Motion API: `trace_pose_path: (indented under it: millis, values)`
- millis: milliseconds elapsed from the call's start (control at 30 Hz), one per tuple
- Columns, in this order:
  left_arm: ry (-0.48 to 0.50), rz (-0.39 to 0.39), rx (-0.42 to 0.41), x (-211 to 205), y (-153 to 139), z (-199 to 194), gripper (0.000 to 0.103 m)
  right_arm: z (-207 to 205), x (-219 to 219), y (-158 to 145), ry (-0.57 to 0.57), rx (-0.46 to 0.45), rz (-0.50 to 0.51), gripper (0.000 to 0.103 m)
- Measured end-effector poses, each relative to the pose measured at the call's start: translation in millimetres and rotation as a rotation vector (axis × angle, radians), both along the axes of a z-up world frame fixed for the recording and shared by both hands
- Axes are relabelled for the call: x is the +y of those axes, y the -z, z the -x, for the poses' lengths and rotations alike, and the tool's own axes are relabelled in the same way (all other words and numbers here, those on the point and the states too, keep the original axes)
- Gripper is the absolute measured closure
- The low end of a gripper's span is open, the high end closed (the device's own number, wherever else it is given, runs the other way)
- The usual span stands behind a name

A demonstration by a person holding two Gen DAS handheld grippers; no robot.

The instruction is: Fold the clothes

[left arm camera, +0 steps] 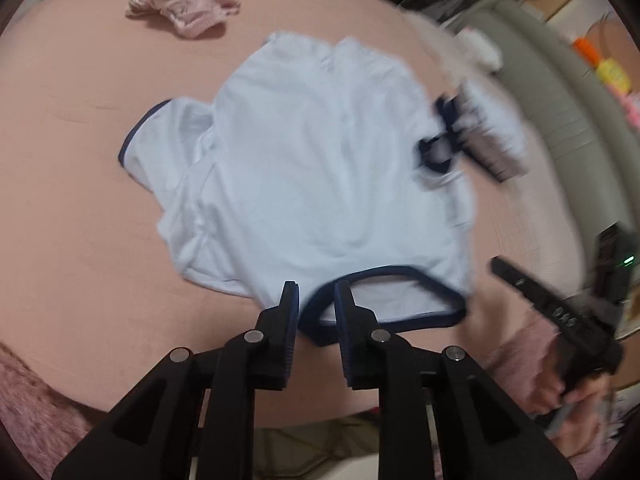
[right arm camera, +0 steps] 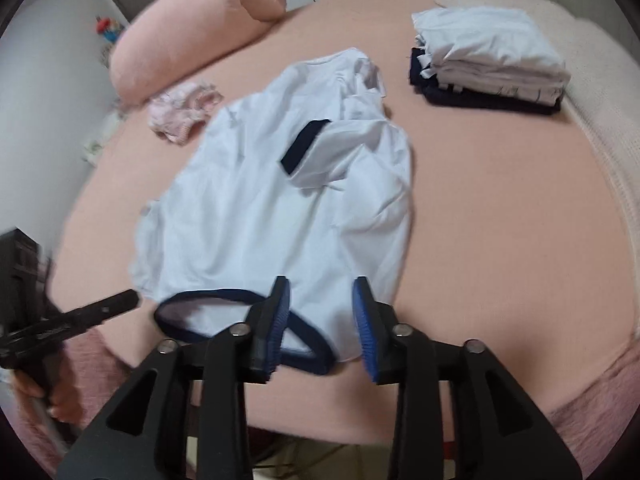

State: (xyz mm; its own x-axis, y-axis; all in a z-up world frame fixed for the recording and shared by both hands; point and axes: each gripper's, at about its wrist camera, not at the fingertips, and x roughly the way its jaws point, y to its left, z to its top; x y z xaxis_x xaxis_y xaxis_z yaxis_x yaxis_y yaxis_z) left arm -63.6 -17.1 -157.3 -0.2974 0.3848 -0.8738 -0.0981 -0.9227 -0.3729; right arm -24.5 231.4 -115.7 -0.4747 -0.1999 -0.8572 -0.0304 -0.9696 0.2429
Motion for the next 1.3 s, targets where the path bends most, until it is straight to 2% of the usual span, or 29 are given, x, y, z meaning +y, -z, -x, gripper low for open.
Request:
trace_pose_path:
  millis: [100,167,267,333,433,533,600,667,700,833,933,1000,1033,1067,1100,1200,1300]
  values:
    - [0.006,0.055,-0.090,6.7,29.9,5.2,0.083,6.9,8.1,31.2,-0.010,-0.092,-0.005,0.069]
    - [0.015,0.081,-0.096,11.0,36.2,-2.1,0.084,3.6,12.0,47.7,-0.020,-0.147,-0.022,0.069]
    - [0.029,0.102,-0.123,12.7,40.9,-14.1,0.083,-11.4,9.4,52.7,-0.045,-0.147,-0.089,0.070]
    - [0.039,0.105,-0.135,12.1,41.2,-19.9,0.083,-18.2,11.0,52.3,-0.043,-0.153,-0.093,0.070]
    - [0.021,0.053,-0.139,3.8,39.8,-23.5,0.083,-24.3,14.6,50.8,-0.043,-0.161,-0.090,0.070]
    - [-0.051,-0.079,-0.122,-14.6,33.5,-23.2,0.083,-28.9,23.7,43.4,-0.026,-0.138,-0.027,0.070]
    - [-0.090,-0.170,-0.113,-24.0,30.4,-21.0,0.077,-29.3,34.1,38.5,0.010,-0.112,0.041,0.068]
    - [-0.129,-0.255,-0.116,-31.8,31.5,-16.9,0.059,-28.7,45.2,34.1,0.052,-0.085,0.110,0.063]
    - [-0.145,-0.286,-0.121,-34.8,32.8,-13.3,0.059,-28.4,50.8,31.9,0.073,-0.071,0.145,0.060]
    - [-0.187,-0.294,-0.160,-29.3,44.6,-5.9,0.058,-24.3,46.3,46.7,0.090,-0.110,0.195,0.052]
    - [-0.195,-0.284,-0.167,-20.3,53.3,-4.0,0.061,-22.2,35.6,58.2,0.074,-0.123,0.160,0.049]
    - [-0.184,-0.248,-0.137,-13.1,49.9,-3.5,0.091,-21.3,27.1,58.1,0.053,-0.113,0.100,0.054]
    - [-0.176,-0.234,-0.130,-13.6,48.0,-4.2,0.095,-22.1,24.2,56.1,0.045,-0.111,0.073,0.075]
    - [-0.168,-0.219,-0.121,-14.5,44.8,-5.8,0.095,-24.2,23.2,53.1,0.042,-0.107,0.068,0.087]
    - [-0.162,-0.203,-0.109,-13.6,40.6,-7.7,0.095,-26.3,22.1,50.0,0.039,-0.104,0.063,0.095]
    - [-0.137,-0.190,-0.086,-16.2,27.3,-15.4,0.095,-35.3,23.5,39.5,0.042,-0.094,0.076,0.096]
    - [-0.126,-0.223,-0.101,-23.2,25.6,-19.9,0.095,-44.4,34.4,31.5,0.054,-0.089,0.142,0.096]
